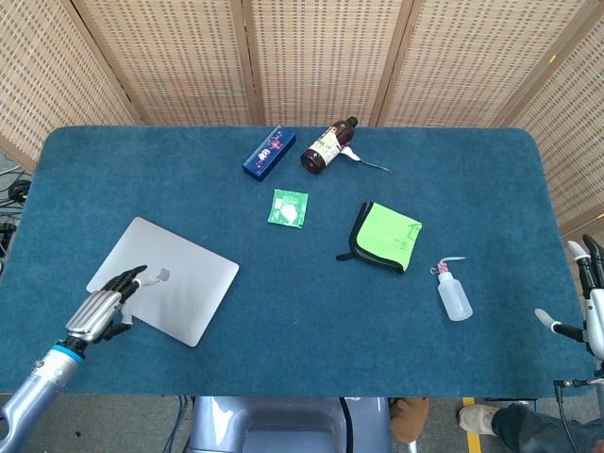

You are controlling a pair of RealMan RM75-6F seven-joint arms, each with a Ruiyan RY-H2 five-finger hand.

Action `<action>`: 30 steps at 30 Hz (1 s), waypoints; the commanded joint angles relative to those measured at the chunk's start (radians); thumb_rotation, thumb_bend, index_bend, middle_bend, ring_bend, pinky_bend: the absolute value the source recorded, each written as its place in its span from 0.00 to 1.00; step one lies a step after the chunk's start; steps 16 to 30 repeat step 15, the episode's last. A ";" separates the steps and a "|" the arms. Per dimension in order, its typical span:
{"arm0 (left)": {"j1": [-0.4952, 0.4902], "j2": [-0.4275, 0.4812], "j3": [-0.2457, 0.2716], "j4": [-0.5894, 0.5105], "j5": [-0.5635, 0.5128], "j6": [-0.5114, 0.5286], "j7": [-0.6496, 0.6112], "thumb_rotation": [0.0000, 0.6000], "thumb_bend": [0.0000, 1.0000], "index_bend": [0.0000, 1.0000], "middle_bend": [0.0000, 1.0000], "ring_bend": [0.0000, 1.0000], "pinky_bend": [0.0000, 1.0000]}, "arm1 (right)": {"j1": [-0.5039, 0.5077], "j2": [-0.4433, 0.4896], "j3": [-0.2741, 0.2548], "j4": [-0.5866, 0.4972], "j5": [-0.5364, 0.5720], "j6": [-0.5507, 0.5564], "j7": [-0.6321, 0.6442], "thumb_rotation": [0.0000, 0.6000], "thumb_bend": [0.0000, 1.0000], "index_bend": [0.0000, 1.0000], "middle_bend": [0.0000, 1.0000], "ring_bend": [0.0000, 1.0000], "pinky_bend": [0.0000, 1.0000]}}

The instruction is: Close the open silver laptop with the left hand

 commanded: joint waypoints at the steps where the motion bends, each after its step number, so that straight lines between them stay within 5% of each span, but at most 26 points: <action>1: 0.074 0.026 -0.067 0.001 0.004 0.206 0.004 1.00 0.58 0.05 0.00 0.00 0.00 | 0.000 0.000 0.000 -0.001 -0.002 0.001 0.001 1.00 0.00 0.01 0.00 0.00 0.00; 3: 0.098 0.042 -0.088 -0.021 -0.025 0.248 0.038 1.00 0.29 0.01 0.00 0.00 0.00 | 0.000 0.001 -0.001 -0.002 -0.005 0.002 0.001 1.00 0.00 0.01 0.00 0.00 0.00; 6: 0.149 0.071 -0.129 -0.071 -0.093 0.329 0.142 1.00 0.10 0.00 0.00 0.00 0.00 | -0.001 0.001 -0.004 -0.007 -0.014 0.009 -0.001 1.00 0.00 0.01 0.00 0.00 0.00; 9: 0.187 0.099 -0.145 -0.128 -0.141 0.372 0.235 1.00 0.01 0.00 0.00 0.00 0.00 | -0.004 0.003 -0.007 -0.013 -0.024 0.019 -0.004 1.00 0.00 0.01 0.00 0.00 0.00; 15: 0.237 0.150 -0.134 -0.262 -0.198 0.388 0.343 1.00 0.01 0.00 0.00 0.00 0.00 | -0.009 0.009 -0.016 -0.031 -0.055 0.041 -0.014 1.00 0.00 0.01 0.00 0.00 0.00; 30: 0.237 0.150 -0.134 -0.262 -0.198 0.388 0.343 1.00 0.01 0.00 0.00 0.00 0.00 | -0.009 0.009 -0.016 -0.031 -0.055 0.041 -0.014 1.00 0.00 0.01 0.00 0.00 0.00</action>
